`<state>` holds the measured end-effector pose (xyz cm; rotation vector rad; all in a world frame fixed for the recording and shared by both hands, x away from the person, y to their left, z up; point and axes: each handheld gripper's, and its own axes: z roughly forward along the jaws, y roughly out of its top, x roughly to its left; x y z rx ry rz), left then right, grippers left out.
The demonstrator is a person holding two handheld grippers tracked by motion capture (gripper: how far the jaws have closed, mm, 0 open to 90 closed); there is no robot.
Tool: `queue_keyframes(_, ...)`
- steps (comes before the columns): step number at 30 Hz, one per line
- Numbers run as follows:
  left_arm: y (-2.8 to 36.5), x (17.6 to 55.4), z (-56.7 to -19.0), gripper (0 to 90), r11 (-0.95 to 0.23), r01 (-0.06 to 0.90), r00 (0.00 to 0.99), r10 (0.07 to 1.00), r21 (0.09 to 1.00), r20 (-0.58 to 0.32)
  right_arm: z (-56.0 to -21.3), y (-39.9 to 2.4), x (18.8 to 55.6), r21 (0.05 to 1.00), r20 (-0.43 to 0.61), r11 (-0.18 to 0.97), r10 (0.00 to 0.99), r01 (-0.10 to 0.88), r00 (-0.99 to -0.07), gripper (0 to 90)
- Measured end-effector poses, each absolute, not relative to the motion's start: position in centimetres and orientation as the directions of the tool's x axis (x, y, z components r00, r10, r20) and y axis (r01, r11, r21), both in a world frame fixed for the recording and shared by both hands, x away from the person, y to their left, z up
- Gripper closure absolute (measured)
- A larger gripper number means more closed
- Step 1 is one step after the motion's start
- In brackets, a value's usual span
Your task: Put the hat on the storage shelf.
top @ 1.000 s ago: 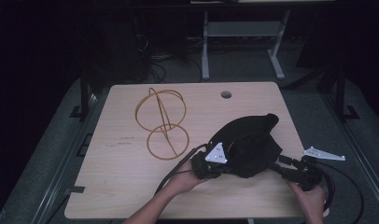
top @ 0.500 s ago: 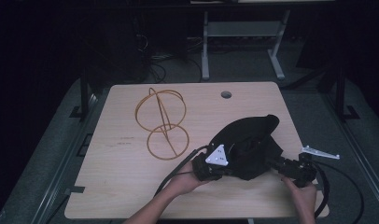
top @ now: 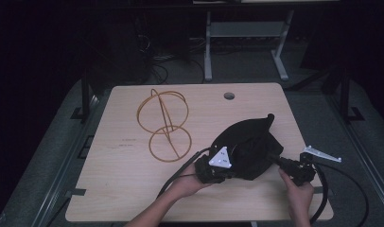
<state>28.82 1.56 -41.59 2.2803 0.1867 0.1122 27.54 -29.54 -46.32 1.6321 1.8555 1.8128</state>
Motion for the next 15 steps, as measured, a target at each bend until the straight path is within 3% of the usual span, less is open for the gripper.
queue_keyframes(15,2.3,28.7,-41.4,74.3,-0.662,0.095,0.979,0.197,0.743,0.050,-44.8,-29.4,27.1,0.791,0.557,-0.277,0.695,0.546,-0.455,88.4)
